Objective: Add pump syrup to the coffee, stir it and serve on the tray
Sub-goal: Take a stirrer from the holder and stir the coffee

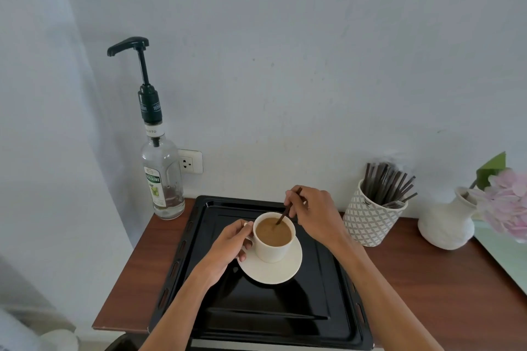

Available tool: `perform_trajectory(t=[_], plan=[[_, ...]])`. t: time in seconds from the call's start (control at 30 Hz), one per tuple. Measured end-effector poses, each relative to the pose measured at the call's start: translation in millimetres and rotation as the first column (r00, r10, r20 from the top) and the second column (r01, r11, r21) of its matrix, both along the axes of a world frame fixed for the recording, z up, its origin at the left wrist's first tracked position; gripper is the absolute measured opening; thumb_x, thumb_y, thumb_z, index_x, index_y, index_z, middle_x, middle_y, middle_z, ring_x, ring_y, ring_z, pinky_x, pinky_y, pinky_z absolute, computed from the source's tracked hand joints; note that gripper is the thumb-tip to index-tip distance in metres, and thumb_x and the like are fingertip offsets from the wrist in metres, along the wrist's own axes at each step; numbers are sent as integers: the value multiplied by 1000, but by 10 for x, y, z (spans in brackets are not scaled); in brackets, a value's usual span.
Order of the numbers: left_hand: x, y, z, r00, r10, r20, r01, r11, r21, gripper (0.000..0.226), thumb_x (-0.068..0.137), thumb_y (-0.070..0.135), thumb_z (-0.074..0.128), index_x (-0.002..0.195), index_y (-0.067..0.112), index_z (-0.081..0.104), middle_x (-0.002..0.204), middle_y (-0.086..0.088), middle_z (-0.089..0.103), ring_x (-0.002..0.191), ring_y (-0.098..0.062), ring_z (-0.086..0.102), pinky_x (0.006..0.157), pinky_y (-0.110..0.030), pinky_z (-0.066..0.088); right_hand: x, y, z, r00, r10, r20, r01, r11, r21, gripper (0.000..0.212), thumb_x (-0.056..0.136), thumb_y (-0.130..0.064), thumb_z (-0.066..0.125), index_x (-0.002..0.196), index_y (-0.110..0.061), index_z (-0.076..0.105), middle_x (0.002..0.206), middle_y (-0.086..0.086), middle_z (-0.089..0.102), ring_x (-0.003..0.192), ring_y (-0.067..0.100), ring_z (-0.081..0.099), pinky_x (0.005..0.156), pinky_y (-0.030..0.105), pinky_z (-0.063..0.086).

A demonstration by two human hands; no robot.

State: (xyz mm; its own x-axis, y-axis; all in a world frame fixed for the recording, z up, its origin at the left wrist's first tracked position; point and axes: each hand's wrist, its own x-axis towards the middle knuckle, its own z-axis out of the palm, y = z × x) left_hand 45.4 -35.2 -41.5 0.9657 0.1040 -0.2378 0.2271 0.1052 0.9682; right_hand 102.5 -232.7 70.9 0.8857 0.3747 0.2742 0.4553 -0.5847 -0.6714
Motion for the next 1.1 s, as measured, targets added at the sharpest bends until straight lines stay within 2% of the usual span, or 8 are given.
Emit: perform_trajectory(t=[0.13, 0.27, 0.37, 0.5, 0.63, 0.87, 1.0, 1.1], plan=[[4, -2, 3, 1000, -3, -4, 3, 1000, 11, 32, 102, 38, 52, 87, 16, 70, 76, -3, 57, 61, -13, 47, 51, -22, 39, 20, -151, -10, 996, -73, 47, 75, 996, -47, 39, 105, -30, 50, 70, -18, 63, 54, 3, 66, 51, 17, 64, 60, 35, 56], [-1, -12, 9, 1000, 2, 4, -2, 1000, -6, 34, 103, 35, 52, 96, 6, 68, 76, -1, 57, 61, -8, 49, 49, -22, 38, -67, -120, -92, 981, 15, -192, 9, 992, 125, 39, 104, -29, 52, 70, -16, 65, 58, 6, 71, 46, 8, 62, 50, 18, 49], [-2, -27, 21, 1000, 10, -4, -10, 1000, 0, 36, 103, 34, 52, 99, 2, 67, 77, -2, 58, 62, -9, 49, 50, -23, 38, -100, 14, -138, 968, 36, -249, 24, 971, 236, 35, 105, -26, 53, 75, -13, 68, 62, 6, 74, 52, 11, 66, 54, 21, 54], [-8, -22, 29, 1000, 9, -12, -9, 1000, -6, 36, 103, 33, 52, 101, -1, 64, 77, -1, 59, 61, -7, 51, 49, -23, 38, -57, 16, -77, 996, -54, -71, 61, 992, 106, 33, 106, -27, 51, 80, -12, 66, 63, 6, 71, 58, 19, 69, 64, 39, 60], [-12, -18, 31, 1000, 5, -7, -5, 1000, -3, 36, 103, 35, 52, 98, 1, 65, 77, -1, 58, 61, -8, 50, 50, -23, 38, -67, -148, -45, 991, -124, 39, 125, 992, -17, 38, 106, -31, 48, 72, -16, 59, 55, 6, 62, 52, 25, 60, 57, 46, 53], [-11, -11, 29, 1000, -7, -5, 7, 1000, 10, 37, 103, 36, 51, 101, 2, 65, 76, -5, 55, 61, -13, 46, 51, -23, 38, -167, 24, -160, 978, -6, -208, 53, 974, 219, 37, 106, -27, 50, 76, -13, 65, 62, 7, 72, 52, 11, 66, 56, 22, 52], [-19, -19, 42, 1000, -8, 1, 8, 1000, 2, 37, 104, 33, 51, 102, -1, 63, 76, -3, 56, 61, -9, 48, 50, -22, 37, -97, 8, -109, 995, -90, -46, 94, 990, 104, 34, 106, -27, 49, 79, -14, 64, 62, 3, 71, 59, 18, 69, 64, 40, 60], [-24, -20, 39, 1000, -7, 3, 7, 1000, 3, 37, 104, 33, 51, 102, -2, 63, 80, -5, 56, 63, -12, 47, 51, -23, 37, -73, -127, -82, 985, -163, 46, 164, 986, -15, 38, 106, -32, 47, 75, -14, 60, 58, 5, 66, 56, 25, 64, 60, 49, 56]])
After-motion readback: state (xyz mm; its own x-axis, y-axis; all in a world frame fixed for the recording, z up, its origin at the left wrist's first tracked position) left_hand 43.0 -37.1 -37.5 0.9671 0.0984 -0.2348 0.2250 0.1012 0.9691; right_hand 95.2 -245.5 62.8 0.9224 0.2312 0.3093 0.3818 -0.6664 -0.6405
